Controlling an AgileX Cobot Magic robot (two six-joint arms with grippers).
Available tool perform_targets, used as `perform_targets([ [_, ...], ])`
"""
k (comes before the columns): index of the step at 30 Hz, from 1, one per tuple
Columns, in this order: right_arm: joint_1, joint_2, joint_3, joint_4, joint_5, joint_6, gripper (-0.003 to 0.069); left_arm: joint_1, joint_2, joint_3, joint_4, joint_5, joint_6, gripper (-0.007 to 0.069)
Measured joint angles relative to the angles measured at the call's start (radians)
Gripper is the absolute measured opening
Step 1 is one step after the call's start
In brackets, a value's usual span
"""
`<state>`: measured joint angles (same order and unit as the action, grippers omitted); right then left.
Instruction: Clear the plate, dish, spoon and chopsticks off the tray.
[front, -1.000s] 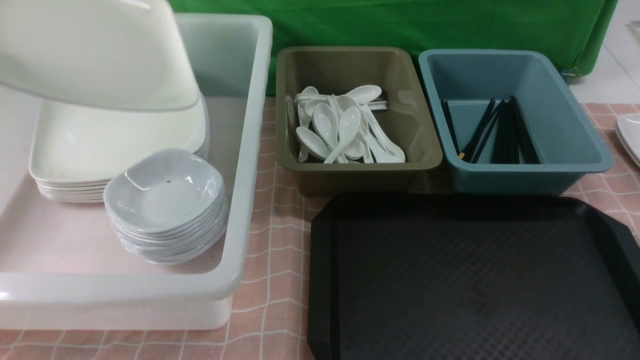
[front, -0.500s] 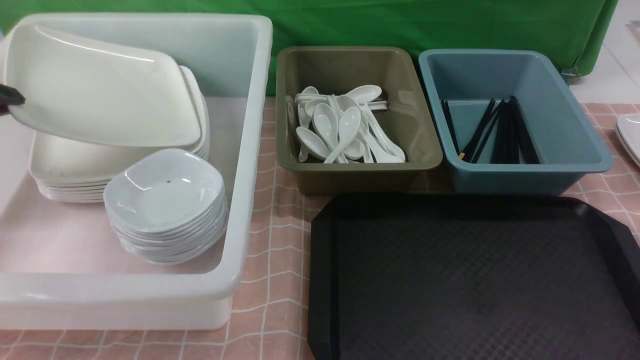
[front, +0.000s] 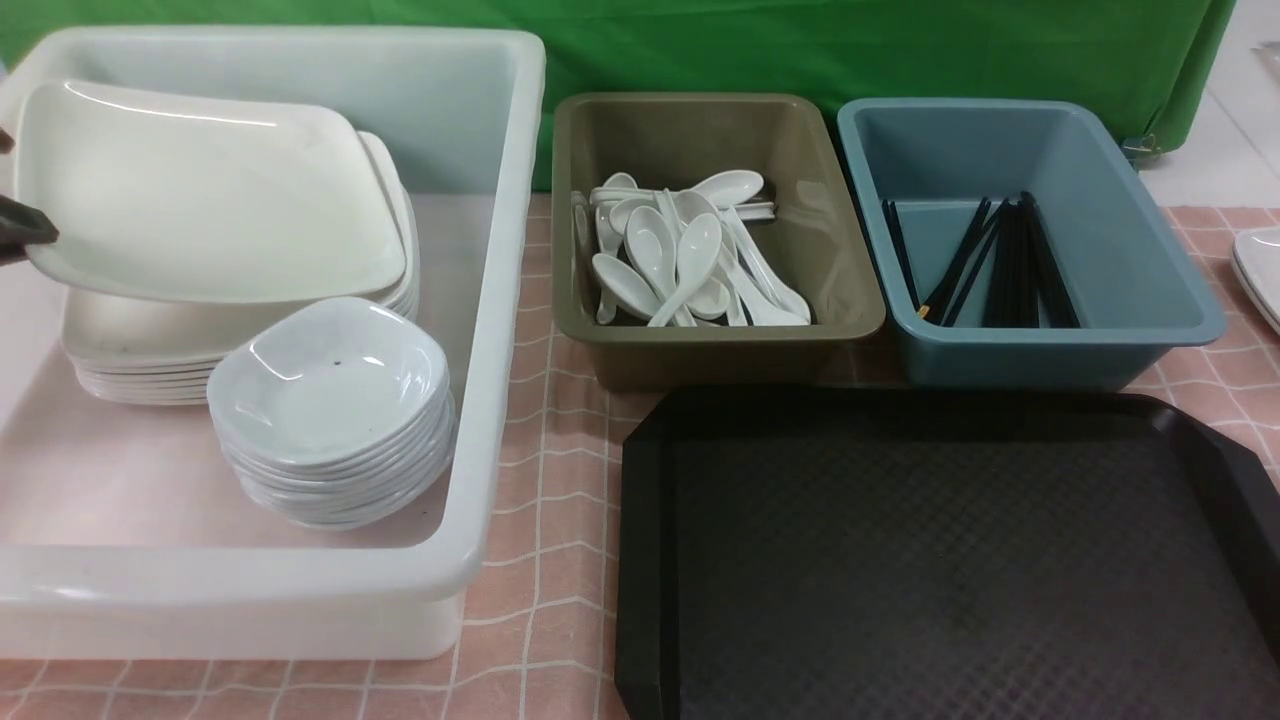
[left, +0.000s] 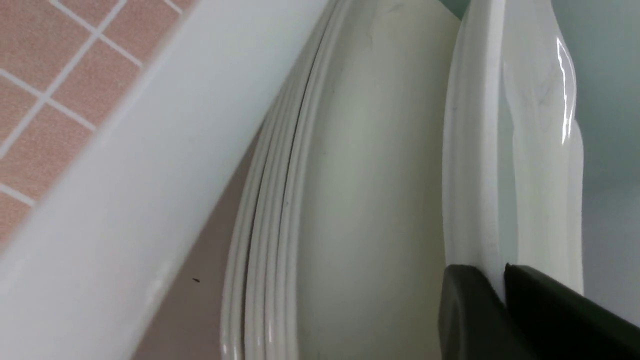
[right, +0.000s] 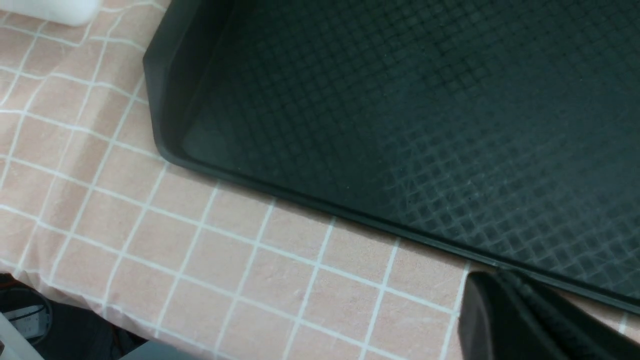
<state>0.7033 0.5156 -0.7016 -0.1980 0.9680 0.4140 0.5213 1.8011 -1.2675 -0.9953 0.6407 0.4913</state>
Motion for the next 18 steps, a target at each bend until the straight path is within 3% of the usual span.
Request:
perform_targets([
  [6,0.0,0.0,0.0,0.0,0.0,0.0,0.0036,0.0,-0.001,-0.001,0.062,0.027,0.048,0.0281],
  [10,0.0,0.0,0.0,0.0,0.0,0.0,0.0038,0.0,-0.018,-0.041,0.218,0.037,-0.005,0.0379],
  [15,0.0,0.0,0.0,0.001,0.0,0.0,0.0041,0.0,-0.053,-0.146,0.425,0.104,-0.113,0.0412],
  [18,0.0,0.0,0.0,0.002,0.0,0.0,0.0041,0.0,-0.073,-0.204,0.474,0.19,-0.164,0.0338],
])
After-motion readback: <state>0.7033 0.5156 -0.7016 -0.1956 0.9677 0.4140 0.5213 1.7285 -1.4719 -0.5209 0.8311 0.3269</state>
